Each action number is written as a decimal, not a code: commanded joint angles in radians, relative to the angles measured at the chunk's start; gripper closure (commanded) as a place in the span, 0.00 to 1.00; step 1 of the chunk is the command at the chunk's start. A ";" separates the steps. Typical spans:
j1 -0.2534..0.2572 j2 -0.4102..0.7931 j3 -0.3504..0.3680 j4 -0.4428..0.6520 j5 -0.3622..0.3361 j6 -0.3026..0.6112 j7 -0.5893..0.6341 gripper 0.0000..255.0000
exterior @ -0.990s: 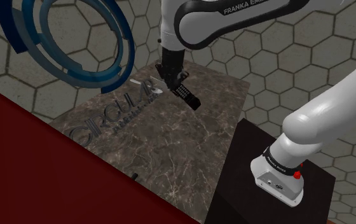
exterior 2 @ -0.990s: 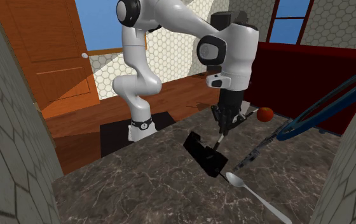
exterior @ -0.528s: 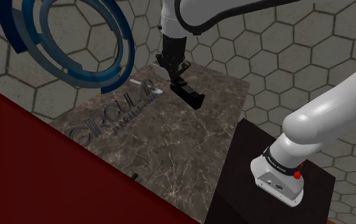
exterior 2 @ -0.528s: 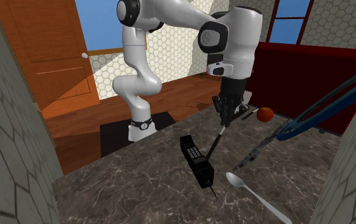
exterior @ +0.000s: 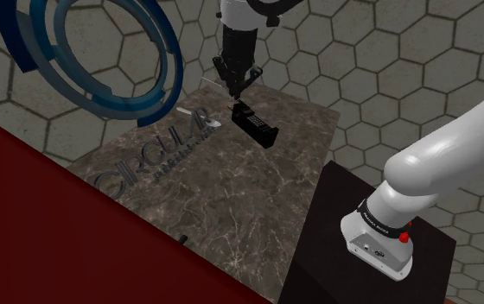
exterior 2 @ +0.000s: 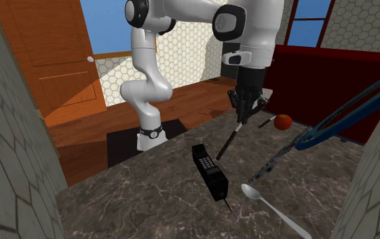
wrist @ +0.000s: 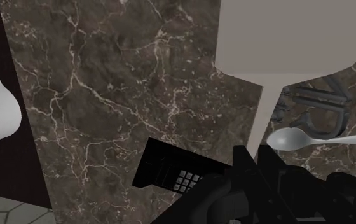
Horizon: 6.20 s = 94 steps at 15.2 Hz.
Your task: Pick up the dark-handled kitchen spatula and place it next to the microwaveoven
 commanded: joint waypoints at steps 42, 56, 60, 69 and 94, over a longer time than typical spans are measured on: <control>0.033 0.262 0.082 0.815 -0.195 -0.636 0.112 1.00; 0.172 0.249 0.197 0.855 -0.184 -0.705 0.365 1.00; 0.253 0.282 0.256 0.879 -0.212 -0.720 0.491 1.00; 0.233 0.182 0.251 0.718 -0.118 -0.611 0.508 1.00; 0.236 -0.067 0.128 0.201 0.073 -0.247 0.369 1.00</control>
